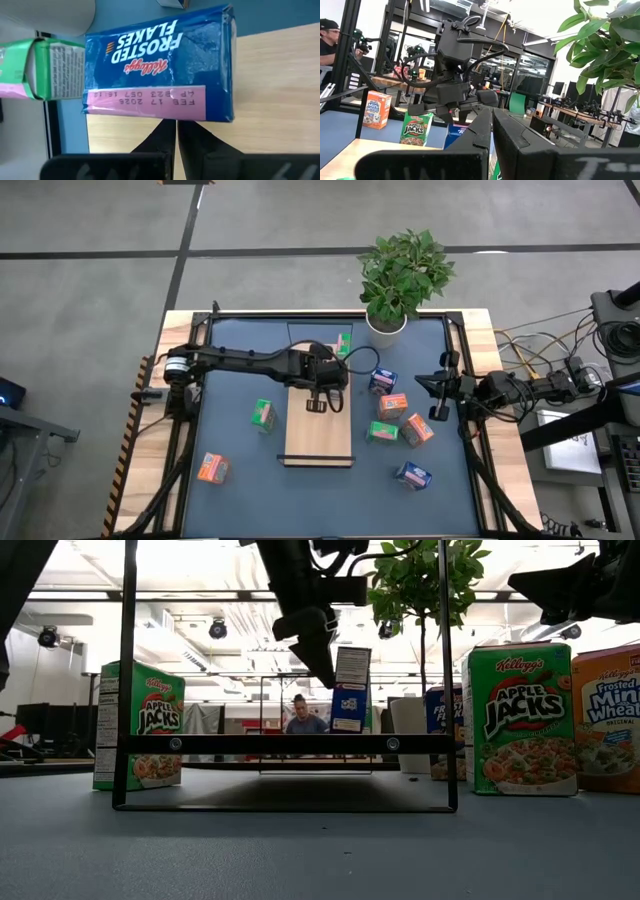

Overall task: Stack cereal on shelf
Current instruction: Put the top left blue cereal box on the shelf

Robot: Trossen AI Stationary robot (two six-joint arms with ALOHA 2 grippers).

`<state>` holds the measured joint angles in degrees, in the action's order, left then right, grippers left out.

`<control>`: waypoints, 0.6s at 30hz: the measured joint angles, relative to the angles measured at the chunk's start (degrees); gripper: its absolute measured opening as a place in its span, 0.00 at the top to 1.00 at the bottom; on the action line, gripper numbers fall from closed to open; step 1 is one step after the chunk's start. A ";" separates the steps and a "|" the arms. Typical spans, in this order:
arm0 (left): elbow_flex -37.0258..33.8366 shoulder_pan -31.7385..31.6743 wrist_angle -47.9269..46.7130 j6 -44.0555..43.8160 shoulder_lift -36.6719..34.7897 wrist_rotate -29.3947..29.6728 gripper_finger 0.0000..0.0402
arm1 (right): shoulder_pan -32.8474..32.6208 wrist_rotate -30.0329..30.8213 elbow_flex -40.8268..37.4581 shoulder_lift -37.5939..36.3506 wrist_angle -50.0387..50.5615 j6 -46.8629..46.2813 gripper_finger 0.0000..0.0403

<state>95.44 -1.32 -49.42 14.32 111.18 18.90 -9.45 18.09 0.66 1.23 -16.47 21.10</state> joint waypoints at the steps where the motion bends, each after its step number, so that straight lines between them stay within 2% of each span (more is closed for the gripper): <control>1: 0.00 -0.02 0.16 0.08 0.00 0.00 1.00 | 0.00 0.00 -0.01 0.00 0.00 0.00 0.98; 9: -0.33 -0.02 0.28 -0.04 0.00 -0.93 1.00 | 0.00 0.00 0.00 0.00 0.00 0.00 0.98; 18: -4.94 -0.15 3.78 0.29 0.13 -1.49 1.00 | 0.00 0.00 -0.01 0.00 0.00 -0.02 0.98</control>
<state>90.50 -1.47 -45.65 14.61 111.31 17.40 -9.45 18.09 0.64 1.23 -16.47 21.08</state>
